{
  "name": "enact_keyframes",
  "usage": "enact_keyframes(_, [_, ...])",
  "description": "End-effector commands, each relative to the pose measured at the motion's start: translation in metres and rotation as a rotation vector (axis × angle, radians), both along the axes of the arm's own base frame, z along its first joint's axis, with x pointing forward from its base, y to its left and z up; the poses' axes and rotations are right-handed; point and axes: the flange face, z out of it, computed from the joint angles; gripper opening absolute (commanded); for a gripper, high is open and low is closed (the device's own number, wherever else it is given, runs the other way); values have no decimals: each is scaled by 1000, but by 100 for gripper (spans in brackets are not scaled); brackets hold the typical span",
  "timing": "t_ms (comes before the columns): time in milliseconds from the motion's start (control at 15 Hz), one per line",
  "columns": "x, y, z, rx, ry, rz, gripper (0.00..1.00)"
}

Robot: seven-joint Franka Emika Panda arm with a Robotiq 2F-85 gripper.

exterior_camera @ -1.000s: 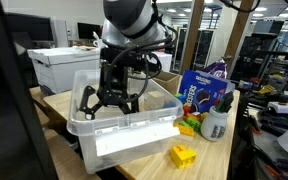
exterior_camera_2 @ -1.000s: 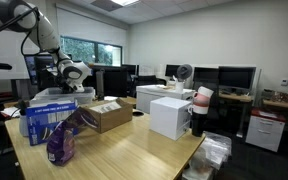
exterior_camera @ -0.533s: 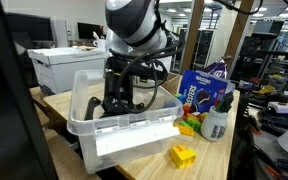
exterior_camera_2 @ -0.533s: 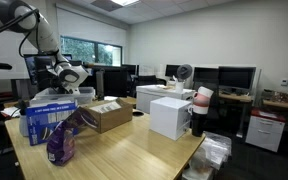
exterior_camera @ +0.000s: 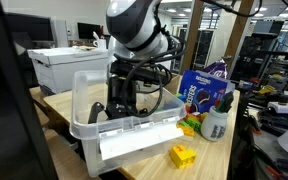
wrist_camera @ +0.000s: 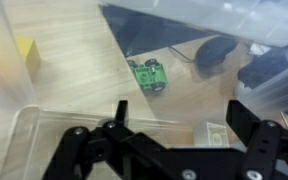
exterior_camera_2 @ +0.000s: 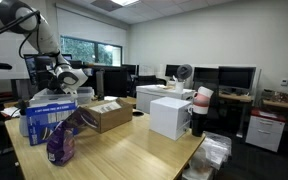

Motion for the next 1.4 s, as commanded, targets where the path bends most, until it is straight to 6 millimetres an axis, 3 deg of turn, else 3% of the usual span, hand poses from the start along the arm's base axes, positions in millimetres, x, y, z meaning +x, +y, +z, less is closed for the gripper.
enact_keyframes(0, [-6, 1, -4, 39, 5, 10, 100])
enact_keyframes(1333, [-15, 35, -14, -102, -74, 151, 100])
